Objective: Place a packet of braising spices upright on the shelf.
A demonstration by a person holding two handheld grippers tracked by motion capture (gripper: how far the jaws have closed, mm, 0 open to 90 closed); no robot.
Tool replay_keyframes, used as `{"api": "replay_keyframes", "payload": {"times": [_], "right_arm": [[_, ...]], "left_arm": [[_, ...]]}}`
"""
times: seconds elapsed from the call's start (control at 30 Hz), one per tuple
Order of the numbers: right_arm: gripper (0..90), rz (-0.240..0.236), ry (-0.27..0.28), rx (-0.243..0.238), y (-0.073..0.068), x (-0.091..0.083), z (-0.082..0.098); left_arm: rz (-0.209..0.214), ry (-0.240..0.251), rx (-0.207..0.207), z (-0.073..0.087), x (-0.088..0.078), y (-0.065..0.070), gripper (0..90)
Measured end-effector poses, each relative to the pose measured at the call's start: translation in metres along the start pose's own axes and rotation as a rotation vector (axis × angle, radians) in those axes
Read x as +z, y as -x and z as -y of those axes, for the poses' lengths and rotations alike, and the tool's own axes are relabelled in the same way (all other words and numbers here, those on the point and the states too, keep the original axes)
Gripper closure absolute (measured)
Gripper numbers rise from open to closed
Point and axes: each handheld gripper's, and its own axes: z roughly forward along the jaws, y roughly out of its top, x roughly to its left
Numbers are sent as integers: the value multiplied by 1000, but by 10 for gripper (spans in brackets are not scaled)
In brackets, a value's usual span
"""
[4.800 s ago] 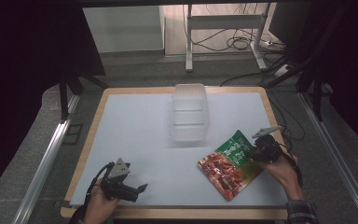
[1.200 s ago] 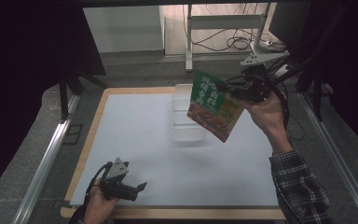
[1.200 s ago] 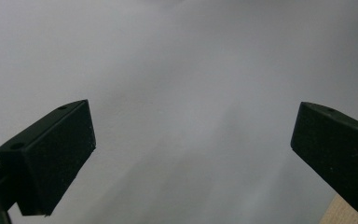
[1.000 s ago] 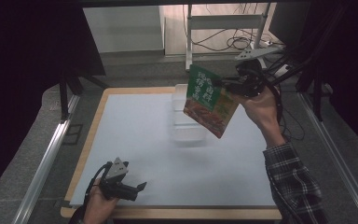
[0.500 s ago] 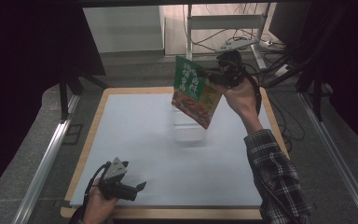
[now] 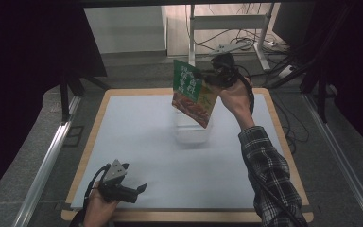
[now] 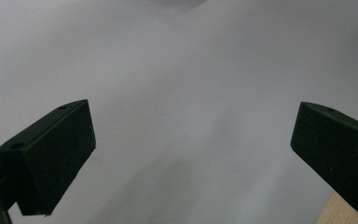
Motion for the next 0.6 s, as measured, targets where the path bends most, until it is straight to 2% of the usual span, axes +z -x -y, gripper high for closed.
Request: {"api": "replay_keyframes", "payload": {"times": [0.3, 0.6], "right_arm": [[886, -60, -39, -14, 2, 4, 14], [884, -74, -117, -15, 4, 18, 24]], "left_arm": [[-12, -5, -8, 3, -3, 1, 0], [-31, -1, -27, 7, -8, 0, 0]]}}
